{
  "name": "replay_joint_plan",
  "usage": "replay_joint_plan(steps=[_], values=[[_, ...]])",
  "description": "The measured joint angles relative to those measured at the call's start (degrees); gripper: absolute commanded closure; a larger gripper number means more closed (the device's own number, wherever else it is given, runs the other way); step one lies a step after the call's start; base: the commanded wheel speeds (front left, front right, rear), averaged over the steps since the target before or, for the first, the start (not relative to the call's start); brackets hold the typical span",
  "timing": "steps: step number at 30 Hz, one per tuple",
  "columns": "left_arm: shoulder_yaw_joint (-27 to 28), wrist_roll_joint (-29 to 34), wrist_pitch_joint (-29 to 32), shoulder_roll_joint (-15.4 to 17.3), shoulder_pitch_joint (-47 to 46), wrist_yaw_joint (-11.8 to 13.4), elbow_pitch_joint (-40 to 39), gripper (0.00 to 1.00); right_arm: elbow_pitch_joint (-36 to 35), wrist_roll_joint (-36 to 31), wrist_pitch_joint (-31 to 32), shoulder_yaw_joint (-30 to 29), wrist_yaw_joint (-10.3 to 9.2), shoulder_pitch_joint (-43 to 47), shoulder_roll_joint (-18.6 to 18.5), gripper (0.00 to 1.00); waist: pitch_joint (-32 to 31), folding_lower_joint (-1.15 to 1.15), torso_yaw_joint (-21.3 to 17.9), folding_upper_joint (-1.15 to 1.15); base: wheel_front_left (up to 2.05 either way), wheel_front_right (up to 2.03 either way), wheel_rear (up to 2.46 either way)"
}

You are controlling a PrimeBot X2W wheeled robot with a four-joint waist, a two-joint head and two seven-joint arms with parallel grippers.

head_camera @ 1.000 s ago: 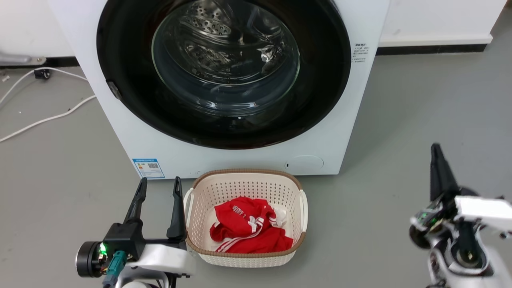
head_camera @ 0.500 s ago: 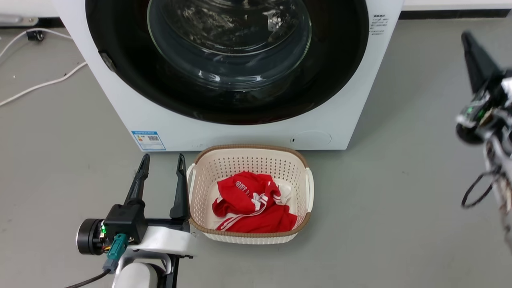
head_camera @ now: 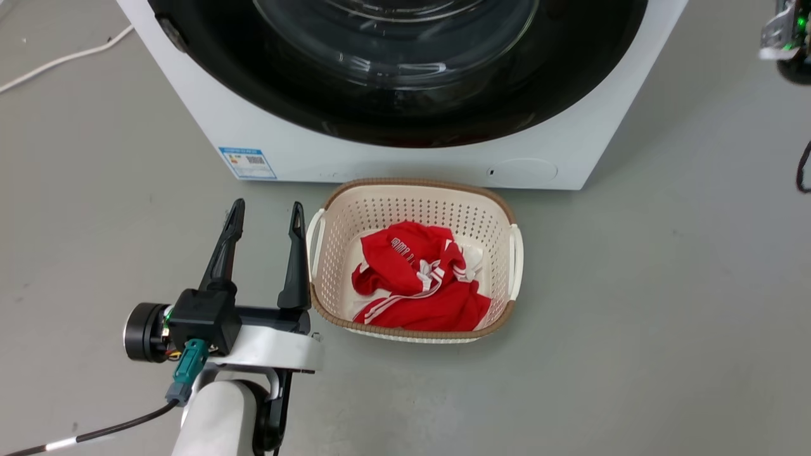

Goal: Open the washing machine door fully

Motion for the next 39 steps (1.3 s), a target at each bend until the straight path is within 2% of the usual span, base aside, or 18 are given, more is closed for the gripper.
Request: replay_joint_plan(steps=[11,17,22,31,39], values=[[-1.7,-0.6,0.0,0.0,-3.4,0.9,-1.3,0.00,12.0,-4.8,0.2,3.2,0.00,-12.8,1.5,1.00,5.2,0.00,2.5,0.00,0.00,0.00,0.00],[-2.5,-1.0,0.0,0.0,-4.9,1.7,-1.9,0.00,15.2,-6.4,0.6,4.0,0.00,-16.9,1.8,1.00,8.4,0.00,3.5,0.00,0.00,0.00,0.00],[-2.9,-1.4,0.0,0.0,-5.6,2.0,-2.0,0.00,16.2,-6.5,1.8,4.1,0.00,-18.4,2.0,1.00,10.1,0.00,3.9,0.00,0.00,0.00,0.00],[-3.3,-1.6,0.0,0.0,-6.4,2.3,-1.4,0.00,16.5,-4.9,8.3,3.3,0.00,-18.3,2.2,1.00,10.3,0.00,3.9,0.00,0.00,0.00,0.00],[-3.0,-1.8,0.0,0.0,-6.3,2.3,-0.4,0.00,12.7,-3.4,15.1,3.0,0.00,-14.1,2.1,1.00,8.2,0.00,3.3,0.00,0.00,0.00,0.00]])
